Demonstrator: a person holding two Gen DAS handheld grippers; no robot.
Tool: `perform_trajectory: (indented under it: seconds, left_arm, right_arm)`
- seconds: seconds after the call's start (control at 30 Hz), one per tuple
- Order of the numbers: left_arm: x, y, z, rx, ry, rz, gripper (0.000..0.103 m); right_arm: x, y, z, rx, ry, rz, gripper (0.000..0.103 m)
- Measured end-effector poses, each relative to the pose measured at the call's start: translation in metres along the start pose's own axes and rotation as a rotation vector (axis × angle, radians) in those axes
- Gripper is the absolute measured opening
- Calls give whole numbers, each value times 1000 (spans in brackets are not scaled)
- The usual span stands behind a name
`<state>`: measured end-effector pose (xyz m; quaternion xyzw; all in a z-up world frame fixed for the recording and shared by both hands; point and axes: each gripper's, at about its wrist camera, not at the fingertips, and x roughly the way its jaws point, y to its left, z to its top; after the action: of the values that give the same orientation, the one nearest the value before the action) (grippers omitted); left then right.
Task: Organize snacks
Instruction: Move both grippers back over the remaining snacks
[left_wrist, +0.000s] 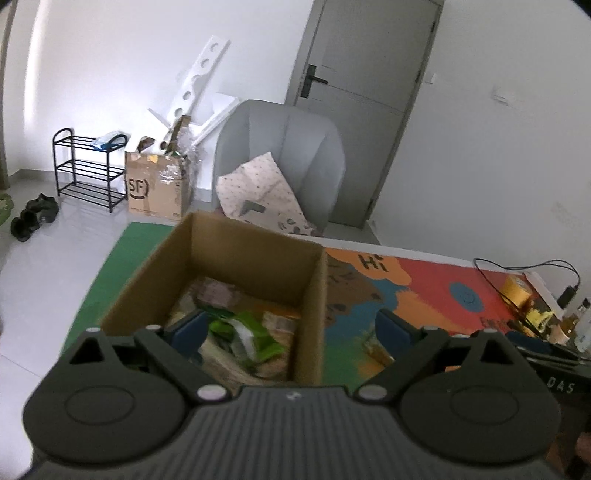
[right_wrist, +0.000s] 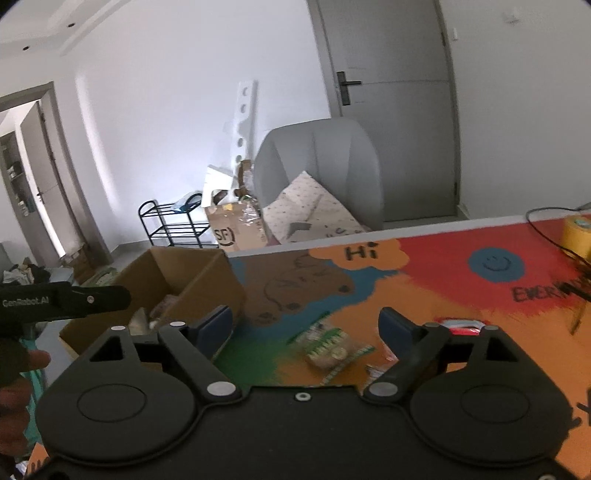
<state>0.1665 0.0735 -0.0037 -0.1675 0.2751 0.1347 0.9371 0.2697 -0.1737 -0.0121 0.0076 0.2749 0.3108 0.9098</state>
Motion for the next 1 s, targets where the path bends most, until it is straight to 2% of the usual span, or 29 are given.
perform_trajectory:
  seconds: [0.4, 0.73, 0.83, 1.0]
  left_arm:
    - [-1, -45, -10, 66, -3, -77, 95]
    - [6, -78, -24, 126, 34, -124, 93]
    - [9, -84, -28, 138, 49, -140, 89]
    - [21, -90, -35, 154, 103, -149, 71]
  right_arm:
    - [-15, -38, -15, 56, 7, -69, 88]
    - [-21, -53, -24, 81, 43, -122, 88]
    - [-20, -52, -28, 83, 60, -136, 88]
    - [-16, -49, -36, 82, 84, -138, 88]
